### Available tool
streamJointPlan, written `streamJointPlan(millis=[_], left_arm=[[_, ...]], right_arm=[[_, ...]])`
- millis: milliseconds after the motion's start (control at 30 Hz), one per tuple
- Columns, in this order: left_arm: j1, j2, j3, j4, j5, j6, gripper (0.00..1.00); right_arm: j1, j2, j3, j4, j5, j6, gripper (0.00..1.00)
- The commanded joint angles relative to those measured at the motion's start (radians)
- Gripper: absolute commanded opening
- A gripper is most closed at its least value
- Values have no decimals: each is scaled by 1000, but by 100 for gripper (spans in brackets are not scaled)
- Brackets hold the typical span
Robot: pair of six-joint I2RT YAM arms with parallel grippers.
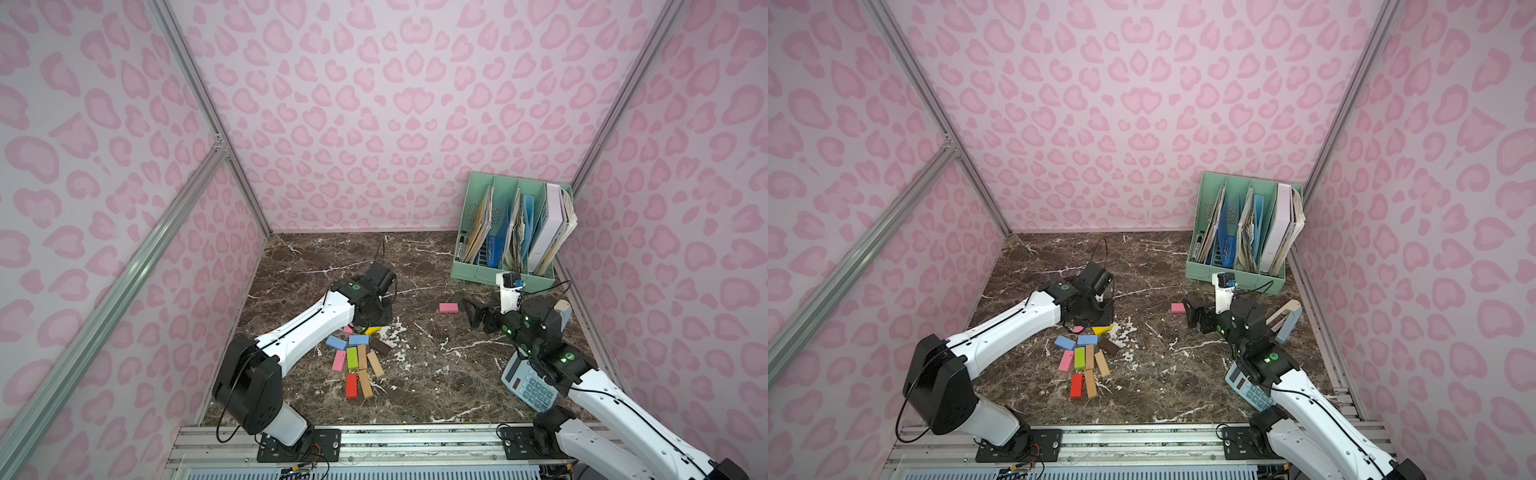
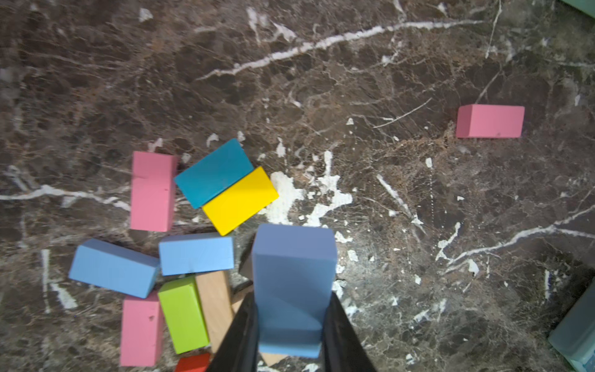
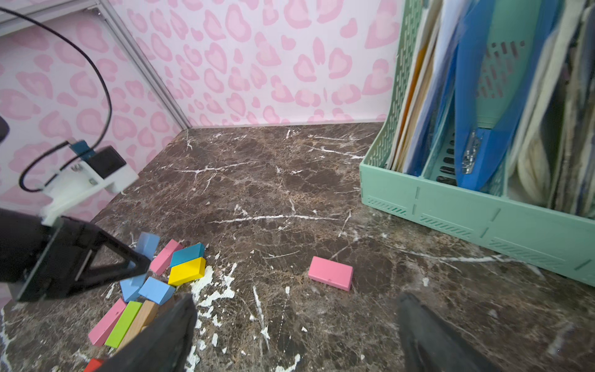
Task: Assemble the number 8 with building blocks
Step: Place the building block at the center of the board.
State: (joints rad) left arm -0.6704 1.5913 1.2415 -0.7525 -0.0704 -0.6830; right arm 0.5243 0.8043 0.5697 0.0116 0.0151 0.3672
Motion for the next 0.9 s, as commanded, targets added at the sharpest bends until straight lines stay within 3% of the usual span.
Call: streamJointPlan(millis=[0,200,433,700,867], left_arm=[[-61,71,48,57,-39,-82,13],[-159,260,167,101,-39,-127,13],[-196,452,298,106,1,-158,13],[-198,560,365,111,34,-169,14],[-198,596,400,109,56,-167,20]], right_arm=[[-11,-30,4,-35,62,31,98],[-34,-74,-7,-60,68,56,98],[-45,-113,-15,-94,82,59,98],[-58,-130,-35,-98,74,56,98],[-64,-131,-41,-97,66,51,98]])
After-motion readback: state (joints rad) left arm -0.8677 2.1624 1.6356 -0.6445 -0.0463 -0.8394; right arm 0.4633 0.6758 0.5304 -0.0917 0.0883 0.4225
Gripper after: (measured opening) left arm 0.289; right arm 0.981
